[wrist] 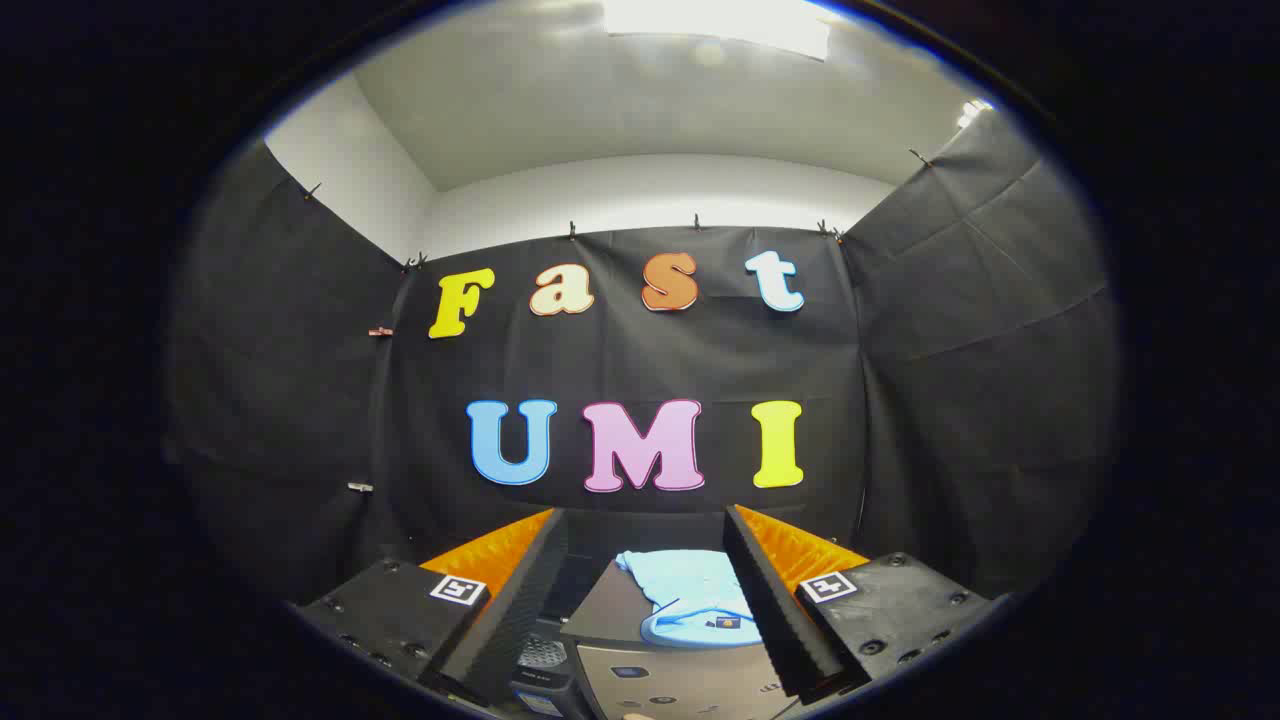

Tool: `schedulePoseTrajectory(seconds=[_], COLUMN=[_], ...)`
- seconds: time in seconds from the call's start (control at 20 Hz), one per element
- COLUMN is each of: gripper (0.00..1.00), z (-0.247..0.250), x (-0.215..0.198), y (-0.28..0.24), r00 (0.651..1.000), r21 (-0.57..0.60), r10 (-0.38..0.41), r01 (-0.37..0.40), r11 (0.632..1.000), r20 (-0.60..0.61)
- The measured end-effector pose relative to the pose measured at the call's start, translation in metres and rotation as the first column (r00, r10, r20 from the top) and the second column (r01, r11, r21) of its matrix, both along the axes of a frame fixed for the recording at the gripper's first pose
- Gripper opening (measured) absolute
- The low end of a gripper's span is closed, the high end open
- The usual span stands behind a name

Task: Put the clothes into the washing machine and then close the washing machine lid.

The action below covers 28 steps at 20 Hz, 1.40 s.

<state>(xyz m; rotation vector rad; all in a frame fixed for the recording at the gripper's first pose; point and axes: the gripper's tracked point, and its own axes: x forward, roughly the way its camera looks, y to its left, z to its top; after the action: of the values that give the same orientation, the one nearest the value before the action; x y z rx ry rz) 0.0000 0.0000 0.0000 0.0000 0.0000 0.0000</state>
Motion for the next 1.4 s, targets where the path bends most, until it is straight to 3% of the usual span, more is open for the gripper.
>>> schedulePoseTrajectory(seconds=[1.4], gripper=[0.98], z=[-0.032], x=[0.03], y=[-0.041], r00=[0.995], r21=[-0.015], r10=[-0.065], r01=[0.064], r11=[0.998], r20=[-0.081])
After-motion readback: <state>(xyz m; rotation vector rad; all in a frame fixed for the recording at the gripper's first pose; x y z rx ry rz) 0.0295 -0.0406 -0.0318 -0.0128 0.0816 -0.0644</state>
